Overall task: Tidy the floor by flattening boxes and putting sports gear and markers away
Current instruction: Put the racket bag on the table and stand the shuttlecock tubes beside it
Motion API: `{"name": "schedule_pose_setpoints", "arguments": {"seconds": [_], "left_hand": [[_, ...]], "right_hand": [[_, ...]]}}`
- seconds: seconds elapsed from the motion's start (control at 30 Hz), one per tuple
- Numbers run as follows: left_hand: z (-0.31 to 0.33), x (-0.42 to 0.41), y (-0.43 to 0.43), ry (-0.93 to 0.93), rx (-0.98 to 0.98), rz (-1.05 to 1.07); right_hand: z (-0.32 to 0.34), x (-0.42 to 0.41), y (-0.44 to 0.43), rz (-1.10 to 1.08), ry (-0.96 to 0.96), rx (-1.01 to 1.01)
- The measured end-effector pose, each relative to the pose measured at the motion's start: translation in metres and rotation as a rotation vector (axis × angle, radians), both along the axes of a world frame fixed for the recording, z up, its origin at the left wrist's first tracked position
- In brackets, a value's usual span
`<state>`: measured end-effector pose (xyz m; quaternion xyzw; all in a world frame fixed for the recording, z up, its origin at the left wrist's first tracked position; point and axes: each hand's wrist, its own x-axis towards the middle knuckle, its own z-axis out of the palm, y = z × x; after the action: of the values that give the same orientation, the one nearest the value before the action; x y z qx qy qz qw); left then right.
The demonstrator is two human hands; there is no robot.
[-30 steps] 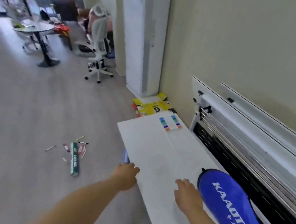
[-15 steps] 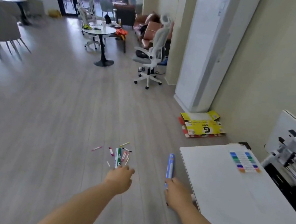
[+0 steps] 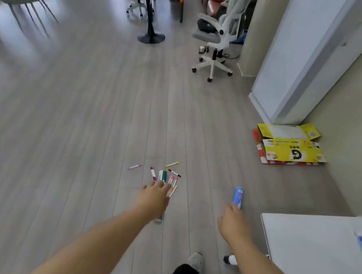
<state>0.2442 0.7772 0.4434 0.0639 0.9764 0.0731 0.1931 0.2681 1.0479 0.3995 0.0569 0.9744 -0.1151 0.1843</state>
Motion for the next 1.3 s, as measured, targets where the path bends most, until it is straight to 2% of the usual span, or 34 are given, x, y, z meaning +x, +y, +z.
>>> {"name": "schedule_pose_setpoints", "arguments": {"seconds": [0.17, 0.3, 0.53, 0.77, 0.9, 1.1, 1.2, 1.3], "left_hand": [[-0.034, -0.077, -0.016, -0.017, -0.001, 0.047], [-0.097, -0.138, -0.028, -0.082, -0.005, 0.068], [-0.27, -0.227, -0.05, -0.096, -0.058, 0.047], [-0.49, -0.269, -0.047, -0.041, -0.09, 0.047], [-0.605, -0.275, -0.047, -0.085, -0.115, 0.073], [-0.729, -0.287, -0.046, -0.101, -0.118, 0.149], [-0.776, -0.292, -0.051, -0.12, -0.087, 0.269], [-0.807, -0.292, -0.052, -0.15, -0.075, 0.412]], "right_hand": [[-0.065, -0.081, 0.011, -0.076, -0.072, -0.007], [-0.118, -0.13, 0.015, -0.176, -0.094, 0.009], [-0.261, -0.192, 0.032, -0.303, -0.125, 0.059], [-0.467, -0.224, 0.067, -0.406, -0.117, 0.122], [-0.572, -0.227, 0.091, -0.419, -0.129, 0.168], [-0.692, -0.23, 0.136, -0.504, -0.092, 0.203], [-0.733, -0.229, 0.158, -0.597, -0.1, 0.19], [-0.763, -0.224, 0.176, -0.723, -0.124, 0.088]]}}
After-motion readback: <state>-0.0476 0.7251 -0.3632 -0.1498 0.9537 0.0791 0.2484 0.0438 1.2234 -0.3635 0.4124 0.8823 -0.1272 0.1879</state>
